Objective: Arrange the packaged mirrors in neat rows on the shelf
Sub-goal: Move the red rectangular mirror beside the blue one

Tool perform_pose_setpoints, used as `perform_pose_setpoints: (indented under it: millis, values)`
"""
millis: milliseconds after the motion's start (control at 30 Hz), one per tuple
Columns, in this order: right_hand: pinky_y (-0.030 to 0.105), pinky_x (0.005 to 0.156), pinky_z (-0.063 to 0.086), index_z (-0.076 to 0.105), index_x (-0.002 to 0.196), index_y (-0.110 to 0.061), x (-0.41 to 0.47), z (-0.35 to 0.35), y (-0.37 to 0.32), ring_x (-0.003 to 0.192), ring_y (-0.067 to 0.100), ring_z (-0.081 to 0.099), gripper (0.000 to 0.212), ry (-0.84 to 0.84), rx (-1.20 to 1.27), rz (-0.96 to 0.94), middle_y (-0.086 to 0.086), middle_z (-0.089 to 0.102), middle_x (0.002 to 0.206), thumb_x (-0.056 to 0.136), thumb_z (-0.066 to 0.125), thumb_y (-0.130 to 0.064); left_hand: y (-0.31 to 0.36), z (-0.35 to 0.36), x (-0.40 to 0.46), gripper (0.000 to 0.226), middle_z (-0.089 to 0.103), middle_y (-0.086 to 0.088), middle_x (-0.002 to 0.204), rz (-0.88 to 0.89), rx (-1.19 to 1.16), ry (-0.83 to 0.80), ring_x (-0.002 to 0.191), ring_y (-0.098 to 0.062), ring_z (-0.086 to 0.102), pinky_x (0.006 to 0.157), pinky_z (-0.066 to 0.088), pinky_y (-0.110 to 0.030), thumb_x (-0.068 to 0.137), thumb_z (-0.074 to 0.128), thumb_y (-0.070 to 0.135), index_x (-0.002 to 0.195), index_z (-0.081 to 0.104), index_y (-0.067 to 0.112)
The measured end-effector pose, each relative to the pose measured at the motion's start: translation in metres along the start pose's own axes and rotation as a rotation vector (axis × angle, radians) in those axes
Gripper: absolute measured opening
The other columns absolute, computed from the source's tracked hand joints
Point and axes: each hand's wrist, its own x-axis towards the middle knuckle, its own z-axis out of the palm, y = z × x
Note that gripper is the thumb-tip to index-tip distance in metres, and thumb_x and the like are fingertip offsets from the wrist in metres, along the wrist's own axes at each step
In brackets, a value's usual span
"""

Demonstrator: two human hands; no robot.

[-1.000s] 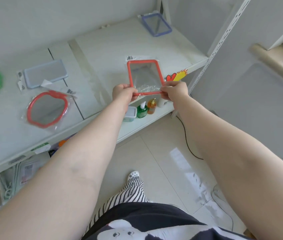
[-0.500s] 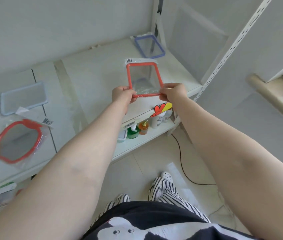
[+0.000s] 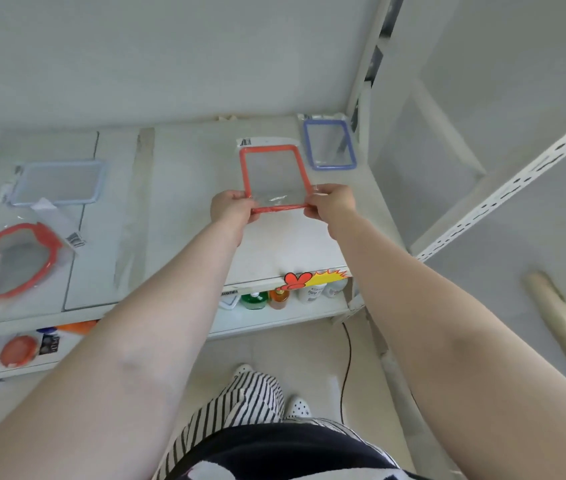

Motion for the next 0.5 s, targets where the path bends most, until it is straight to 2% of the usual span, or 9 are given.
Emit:
perform_pose_setpoints:
  millis: [67,167,233,300,400,500]
  values:
    - [0.015,0.054,0.054,0.059,0.121,0.0,0.014,0.006,-0.007,0.049,0.016,0.057,0.035,-0.023,-0.005,0.005,0.006,0.06,0.076,0.086,0.06,0.005,0.008,0.003,0.013,0.015,0.062,-0.015,0.095,-0.008,-0.01,0.015,0.059,-0.017,0.06,0.05,0.055,-0.014,0.082,0.061,-0.008,0.084,0.06,0.007]
    - [0.022,0.068,0.055,0.057,0.123,0.0,0.041,0.013,-0.016,0.054,0.016,0.058,0.035,-0.034,-0.015,0.005,0.009,0.063,0.082,0.088,0.059,0.003,0.017,0.012,0.036,0.021,0.062,-0.015,0.095,-0.018,-0.013,0.01,0.059,-0.017,0.06,0.052,0.054,-0.014,0.083,0.062,-0.009,0.101,0.063,0.001]
    - [0.031,0.082,0.057,0.057,0.124,0.0,0.059,0.016,-0.022,0.057,0.016,0.059,0.035,-0.035,0.001,0.001,0.01,0.063,0.085,0.089,0.058,0.002,0.022,0.019,0.054,0.029,0.063,-0.014,0.095,-0.024,-0.002,-0.008,0.053,-0.012,0.062,0.058,0.055,-0.015,0.083,0.064,-0.007,0.112,0.063,-0.004]
    - [0.032,0.09,0.056,0.057,0.124,-0.001,0.078,0.017,-0.027,0.06,0.016,0.061,0.035,-0.026,0.008,0.007,0.014,0.064,0.1,0.089,0.059,0.001,0.025,0.027,0.072,0.032,0.063,-0.013,0.095,-0.021,0.019,-0.024,0.047,-0.007,0.062,0.066,0.055,-0.016,0.084,0.065,-0.004,0.116,0.064,-0.005]
    - [0.031,0.089,0.056,0.06,0.122,-0.003,0.104,0.02,-0.032,0.061,0.016,0.064,0.033,-0.022,-0.015,0.007,0.015,0.065,0.102,0.089,0.059,0.001,0.025,0.039,0.096,0.033,0.066,-0.013,0.094,-0.001,0.025,-0.011,0.038,-0.001,0.061,0.076,0.058,-0.022,0.083,0.068,-0.001,0.116,0.066,-0.006]
    - [0.03,0.083,0.058,0.062,0.12,-0.003,0.127,0.021,-0.032,0.063,0.017,0.065,0.031,-0.026,-0.025,-0.001,0.016,0.067,0.101,0.089,0.06,0.0,0.025,0.051,0.112,0.033,0.07,-0.015,0.099,0.035,0.022,0.026,0.043,-0.001,0.062,0.088,0.057,-0.03,0.083,0.069,0.001,0.115,0.068,-0.002]
